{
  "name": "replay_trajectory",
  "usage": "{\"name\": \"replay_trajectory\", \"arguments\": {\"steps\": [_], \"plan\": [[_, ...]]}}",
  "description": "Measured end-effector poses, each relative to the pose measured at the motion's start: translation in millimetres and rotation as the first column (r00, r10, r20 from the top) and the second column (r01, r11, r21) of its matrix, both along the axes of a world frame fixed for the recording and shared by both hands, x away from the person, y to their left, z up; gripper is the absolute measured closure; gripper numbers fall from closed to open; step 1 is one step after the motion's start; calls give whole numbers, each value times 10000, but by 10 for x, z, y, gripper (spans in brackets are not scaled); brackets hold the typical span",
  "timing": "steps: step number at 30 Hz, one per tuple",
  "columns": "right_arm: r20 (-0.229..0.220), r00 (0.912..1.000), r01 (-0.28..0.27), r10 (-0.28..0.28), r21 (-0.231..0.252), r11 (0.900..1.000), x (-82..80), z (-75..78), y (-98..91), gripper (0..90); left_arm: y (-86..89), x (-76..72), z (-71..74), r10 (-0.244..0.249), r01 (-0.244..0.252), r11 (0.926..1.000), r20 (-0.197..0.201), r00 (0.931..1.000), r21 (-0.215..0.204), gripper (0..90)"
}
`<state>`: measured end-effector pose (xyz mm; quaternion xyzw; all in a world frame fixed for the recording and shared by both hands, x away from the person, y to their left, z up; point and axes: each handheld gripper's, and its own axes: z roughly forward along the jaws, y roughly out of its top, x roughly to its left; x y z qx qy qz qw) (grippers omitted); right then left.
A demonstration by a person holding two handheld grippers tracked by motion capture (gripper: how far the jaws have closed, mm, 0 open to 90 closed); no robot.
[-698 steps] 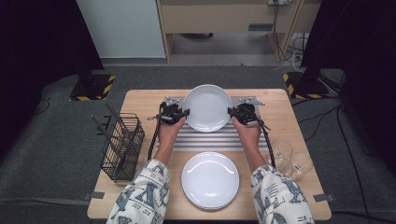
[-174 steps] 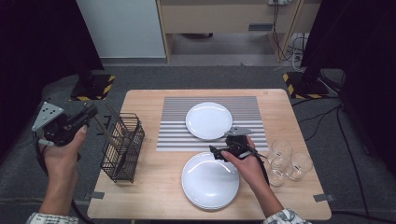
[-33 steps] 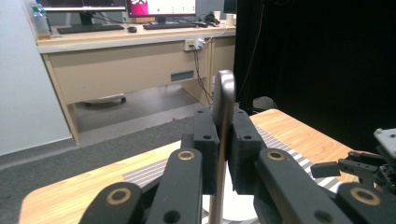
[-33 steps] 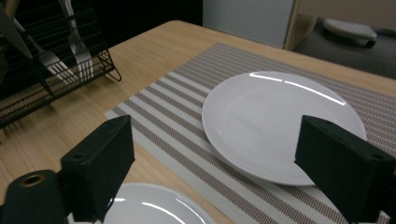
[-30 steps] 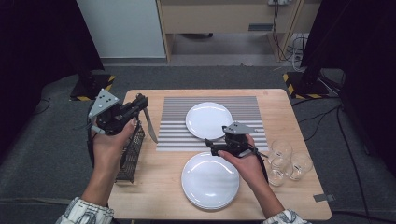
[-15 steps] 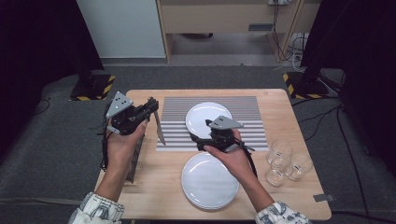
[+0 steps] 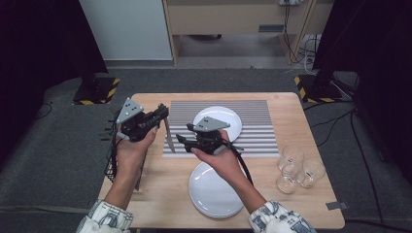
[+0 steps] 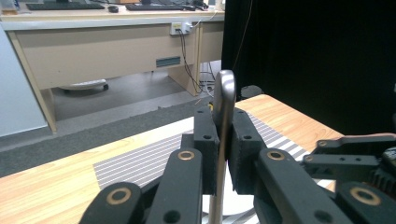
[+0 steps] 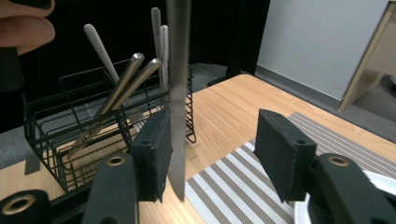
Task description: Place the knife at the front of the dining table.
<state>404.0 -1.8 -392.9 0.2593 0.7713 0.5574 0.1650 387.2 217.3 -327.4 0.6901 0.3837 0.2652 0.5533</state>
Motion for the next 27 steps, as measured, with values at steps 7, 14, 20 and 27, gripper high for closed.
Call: {"name": "replay_trajectory", "arguments": {"steps": [7,14,20,27], "plan": [[-20,9997,-259,260,173,9995,21,1,157,583,-28,-8,-47,-66,66,10000,-63,10000,-4,830],[47,9990,-443,443,46,9990,40,-6,296,655,-22,-40,-87,-57,57,10000,-120,9999,28,830],[122,9989,-446,445,67,9990,37,2,354,679,-42,-57,-100,-97,98,9999,-115,9999,56,830],[56,9992,-396,396,109,9992,70,-27,374,726,-80,-69,-112,-171,172,9998,-108,9998,99,830]]}}
